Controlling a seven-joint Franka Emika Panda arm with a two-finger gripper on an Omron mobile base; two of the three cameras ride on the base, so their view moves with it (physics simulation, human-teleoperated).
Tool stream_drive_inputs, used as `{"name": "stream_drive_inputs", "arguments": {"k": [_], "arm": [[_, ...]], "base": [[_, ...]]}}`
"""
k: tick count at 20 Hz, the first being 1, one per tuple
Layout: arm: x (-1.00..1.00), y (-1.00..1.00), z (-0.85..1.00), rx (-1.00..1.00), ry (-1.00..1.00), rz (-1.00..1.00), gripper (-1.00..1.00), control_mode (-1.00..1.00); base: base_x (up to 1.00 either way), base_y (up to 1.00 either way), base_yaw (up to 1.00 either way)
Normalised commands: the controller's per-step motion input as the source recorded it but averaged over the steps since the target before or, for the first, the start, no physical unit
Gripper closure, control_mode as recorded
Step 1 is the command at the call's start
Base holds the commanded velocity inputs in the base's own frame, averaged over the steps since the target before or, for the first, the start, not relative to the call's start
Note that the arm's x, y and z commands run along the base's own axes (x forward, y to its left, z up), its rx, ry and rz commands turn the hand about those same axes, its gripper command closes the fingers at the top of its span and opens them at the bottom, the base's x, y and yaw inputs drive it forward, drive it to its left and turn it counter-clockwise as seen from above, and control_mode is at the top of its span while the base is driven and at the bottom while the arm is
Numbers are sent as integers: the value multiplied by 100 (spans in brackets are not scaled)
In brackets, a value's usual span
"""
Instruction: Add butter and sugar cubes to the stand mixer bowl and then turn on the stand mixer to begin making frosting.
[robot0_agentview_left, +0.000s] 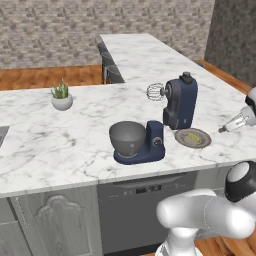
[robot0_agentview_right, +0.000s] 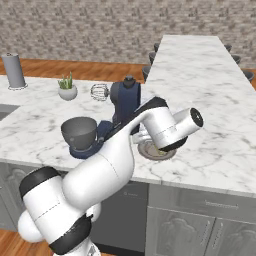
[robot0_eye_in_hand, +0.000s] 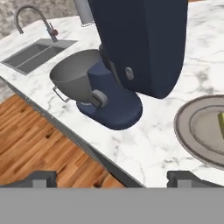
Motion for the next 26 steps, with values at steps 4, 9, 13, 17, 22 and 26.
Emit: {"name": "stream_drive_inputs", "arguments": {"k": [4,9,13,17,22,26], "arm": [[16,-5,-40,10,-2,4,-100,-100],[14,0,-34,6,-7,3,-100,-100],[21,0,-34,3,-13,0,-100,-100],[34,8,-34,0,-14,0,-100,-100],[36,0,-27,0,-12,0,-100,-100],[49,-2,-22,0,-7,1,-100,-100]], "base": [[0,0,0],[0,0,0],[0,0,0],[0,0,0],[0,0,0],[0,0,0]]}}
